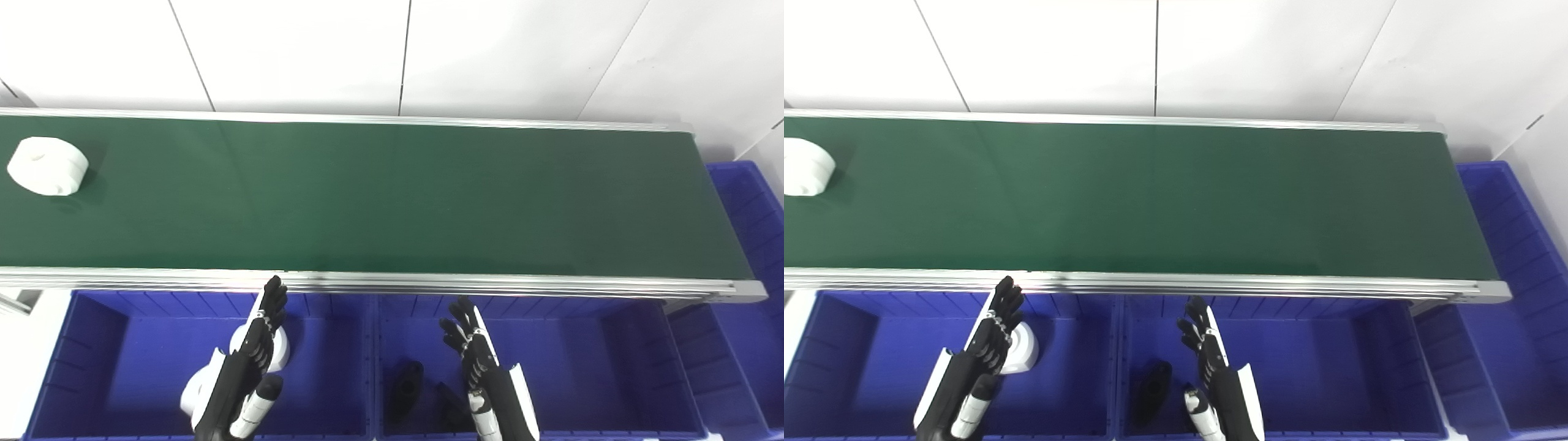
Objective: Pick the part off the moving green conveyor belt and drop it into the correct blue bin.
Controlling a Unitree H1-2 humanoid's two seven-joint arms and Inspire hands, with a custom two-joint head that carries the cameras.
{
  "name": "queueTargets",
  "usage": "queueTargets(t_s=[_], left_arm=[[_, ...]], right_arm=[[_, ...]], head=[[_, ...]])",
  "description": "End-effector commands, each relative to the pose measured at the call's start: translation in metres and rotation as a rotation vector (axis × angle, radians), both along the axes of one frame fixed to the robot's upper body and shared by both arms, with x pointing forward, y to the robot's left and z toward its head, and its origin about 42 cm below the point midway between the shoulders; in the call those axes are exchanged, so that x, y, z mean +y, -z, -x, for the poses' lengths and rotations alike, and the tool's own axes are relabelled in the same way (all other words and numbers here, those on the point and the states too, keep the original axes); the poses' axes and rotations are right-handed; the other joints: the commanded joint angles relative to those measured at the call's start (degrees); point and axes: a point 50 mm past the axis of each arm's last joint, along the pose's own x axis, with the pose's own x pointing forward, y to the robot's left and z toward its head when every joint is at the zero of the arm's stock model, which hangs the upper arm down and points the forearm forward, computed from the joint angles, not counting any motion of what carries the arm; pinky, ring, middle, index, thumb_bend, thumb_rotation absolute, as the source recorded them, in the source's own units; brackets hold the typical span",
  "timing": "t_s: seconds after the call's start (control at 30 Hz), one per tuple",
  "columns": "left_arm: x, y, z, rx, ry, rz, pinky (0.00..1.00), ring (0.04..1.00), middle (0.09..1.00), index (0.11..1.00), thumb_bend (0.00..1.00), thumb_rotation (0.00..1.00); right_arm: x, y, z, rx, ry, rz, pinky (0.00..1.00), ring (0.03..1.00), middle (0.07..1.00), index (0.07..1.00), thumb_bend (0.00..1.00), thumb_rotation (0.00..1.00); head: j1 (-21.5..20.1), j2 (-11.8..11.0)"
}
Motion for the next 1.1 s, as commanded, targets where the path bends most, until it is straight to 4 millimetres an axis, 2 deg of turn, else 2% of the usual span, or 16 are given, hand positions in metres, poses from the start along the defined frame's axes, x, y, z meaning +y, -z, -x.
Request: queueTargets(t_s=[0.0, 0.17, 0.57, 1.07], left_arm=[[-0.0004, -0.007, -0.0015, -0.045, 0.007, 0.003, 1.0, 1.0, 1.0, 1.0, 0.79, 0.89], [-0.0006, -0.0079, -0.0018, -0.051, 0.01, -0.005, 1.0, 1.0, 1.0, 1.0, 0.78, 0.9], [-0.002, -0.006, 0.0002, -0.045, 0.004, -0.01, 1.0, 1.0, 1.0, 1.0, 0.79, 0.9], [-0.003, -0.0067, 0.0013, -0.048, 0.002, -0.003, 1.0, 1.0, 0.998, 1.0, 0.8, 0.9]], right_arm=[[0.0025, -0.009, -0.0017, -0.03, 0.006, -0.018, 0.91, 0.915, 0.96, 0.986, 0.93, 1.0], [0.0025, -0.0091, -0.0016, -0.031, 0.005, -0.014, 0.9, 0.91, 0.958, 0.986, 0.93, 1.0], [0.0015, -0.0055, 0.001, -0.025, 0.007, -0.015, 0.91, 0.914, 0.955, 0.984, 0.94, 1.0], [0.0007, -0.0058, 0.002, -0.031, 0.003, -0.005, 0.9, 0.915, 0.956, 0.983, 0.92, 1.0]], head=[[0.0, 0.0], [0.0, 0.0], [0.4, -1.9], [0.5, -2.0]])
